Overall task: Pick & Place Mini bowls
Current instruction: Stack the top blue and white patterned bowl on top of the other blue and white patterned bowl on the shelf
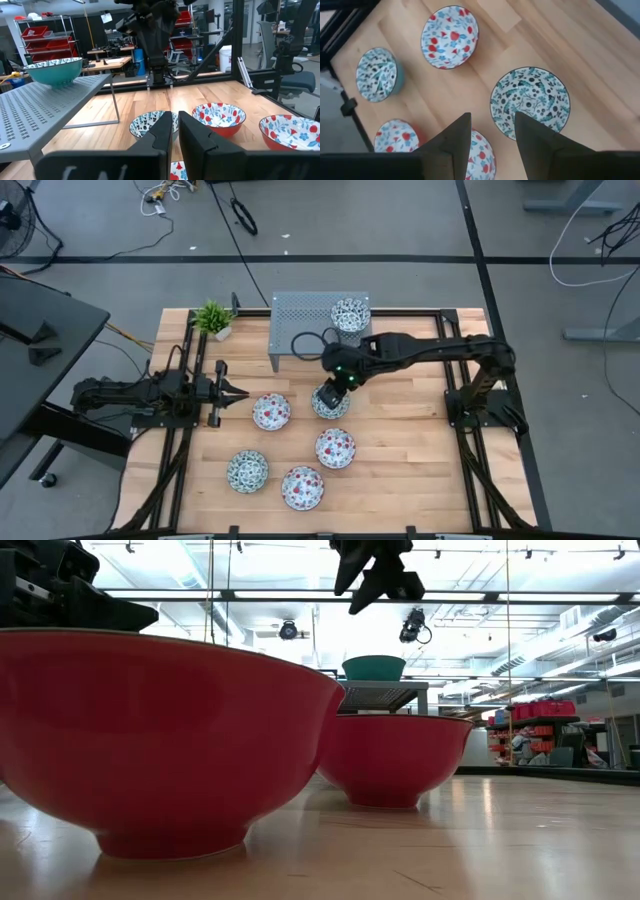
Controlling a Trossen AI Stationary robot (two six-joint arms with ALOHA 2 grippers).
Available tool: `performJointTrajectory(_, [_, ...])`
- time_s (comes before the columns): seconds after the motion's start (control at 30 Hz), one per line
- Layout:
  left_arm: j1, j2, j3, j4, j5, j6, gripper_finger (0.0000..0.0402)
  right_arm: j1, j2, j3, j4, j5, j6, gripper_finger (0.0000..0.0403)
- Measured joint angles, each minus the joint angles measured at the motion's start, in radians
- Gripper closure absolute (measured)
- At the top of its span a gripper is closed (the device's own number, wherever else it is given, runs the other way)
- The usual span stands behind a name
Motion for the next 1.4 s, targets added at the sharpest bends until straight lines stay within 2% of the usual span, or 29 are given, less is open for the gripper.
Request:
performJointTrajectory(0.27, [0.0,0.0,0.0,0.0,0.0,0.0,0.0365,0.055,0.006,0.0,0.046,0.115,0.178,0.025])
performJointTrajectory(0.43, [0.0,0.0,0.0,0.0,0.0,0.0,0.0365,0.084,0.005,-0.009,0.167,0.113,0.299,0.025])
performJointTrajectory(0.53, [0.0,0.0,0.0,0.0,0.0,0.0,0.0365,0.096,0.006,-0.033,0.279,0.091,0.325,0.025])
performJointTrajectory(0.67, [0.0,0.0,0.0,0.0,0.0,0.0,0.0365,0.101,0.005,-0.077,0.444,-0.007,0.336,0.025])
performJointTrajectory(0.8, [0.0,0.0,0.0,0.0,0.0,0.0,0.0365,0.101,0.006,-0.107,0.519,-0.053,0.401,0.025])
performJointTrajectory(1.1, [0.0,0.0,0.0,0.0,0.0,0.0,0.0365,0.09,0.005,-0.201,0.468,-0.047,0.605,0.025])
performJointTrajectory(1.4, [0.0,0.0,0.0,0.0,0.0,0.0,0.0365,0.077,0.005,-0.283,0.344,-0.052,0.67,0.025])
